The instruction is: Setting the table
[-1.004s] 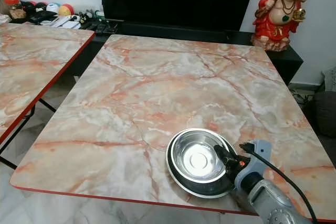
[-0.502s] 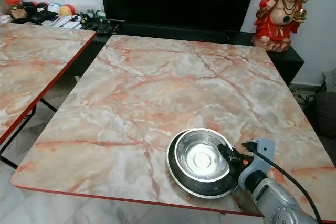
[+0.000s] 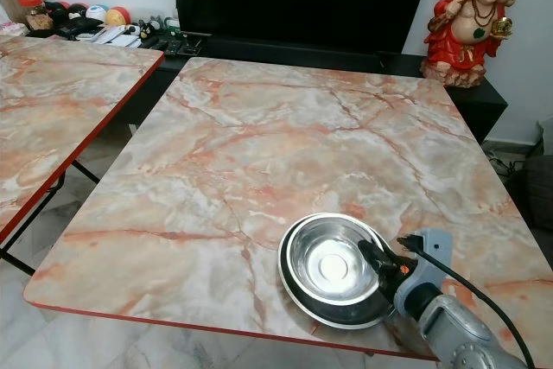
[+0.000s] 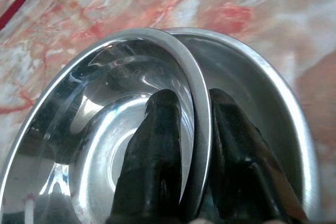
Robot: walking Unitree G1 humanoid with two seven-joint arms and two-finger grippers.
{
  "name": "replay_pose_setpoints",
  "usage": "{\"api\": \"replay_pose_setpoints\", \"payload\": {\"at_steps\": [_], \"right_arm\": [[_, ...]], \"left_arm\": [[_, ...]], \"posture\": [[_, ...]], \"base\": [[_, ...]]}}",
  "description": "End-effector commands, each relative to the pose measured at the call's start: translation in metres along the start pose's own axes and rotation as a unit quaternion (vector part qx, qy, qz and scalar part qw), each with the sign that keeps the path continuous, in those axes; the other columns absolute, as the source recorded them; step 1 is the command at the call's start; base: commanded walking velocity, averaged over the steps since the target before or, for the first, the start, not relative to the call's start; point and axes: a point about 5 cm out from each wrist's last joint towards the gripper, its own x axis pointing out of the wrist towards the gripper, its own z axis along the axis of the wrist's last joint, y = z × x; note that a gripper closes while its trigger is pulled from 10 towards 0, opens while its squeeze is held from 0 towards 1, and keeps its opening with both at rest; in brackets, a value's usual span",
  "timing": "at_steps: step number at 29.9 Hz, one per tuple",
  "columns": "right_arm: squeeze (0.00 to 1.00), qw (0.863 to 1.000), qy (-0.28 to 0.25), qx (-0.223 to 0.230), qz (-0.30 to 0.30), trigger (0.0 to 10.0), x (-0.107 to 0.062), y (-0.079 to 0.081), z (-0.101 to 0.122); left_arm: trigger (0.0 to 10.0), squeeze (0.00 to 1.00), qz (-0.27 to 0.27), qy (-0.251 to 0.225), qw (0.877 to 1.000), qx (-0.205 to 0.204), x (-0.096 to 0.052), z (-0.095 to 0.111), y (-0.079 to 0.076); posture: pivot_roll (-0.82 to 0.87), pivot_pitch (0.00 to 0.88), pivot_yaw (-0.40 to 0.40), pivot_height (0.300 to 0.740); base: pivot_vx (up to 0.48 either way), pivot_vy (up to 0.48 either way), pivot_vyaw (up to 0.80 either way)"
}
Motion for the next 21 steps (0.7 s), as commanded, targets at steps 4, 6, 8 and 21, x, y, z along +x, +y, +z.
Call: {"api": "replay_pose_setpoints", "payload": {"at_steps": [4,6,8,21], "right_arm": [[0.0,1.0,0.0,-0.017,-0.016,10.0,-0.0093,-0.0033,0.0051],[0.0,1.0,0.003,-0.019,-0.019,10.0,-0.0097,-0.0045,0.0038],[0.0,1.0,0.007,-0.02,-0.022,10.0,-0.0092,-0.0055,0.0021],[0.0,1.0,0.015,-0.018,-0.011,10.0,-0.0037,-0.0009,-0.001]], "left_arm": [[10.0,0.0,-0.003,0.014,1.0,0.004,-0.0019,-0.007,-0.0024],[10.0,0.0,-0.003,0.014,1.0,0.004,-0.0015,-0.0067,-0.0034],[10.0,0.0,-0.003,0.014,1.0,0.004,-0.0014,-0.0066,-0.004],[10.0,0.0,-0.001,0.015,1.0,0.002,-0.0017,-0.0074,-0.0036]], "posture": [[0.04,0.088,-0.049,0.74],[0.04,0.089,-0.05,0.74],[0.04,0.089,-0.05,0.74],[0.04,0.087,-0.052,0.74]], "base": [[0.0,0.0,0.0],[0.0,0.0,0.0],[0.0,0.0,0.0],[0.0,0.0,0.0]]}}
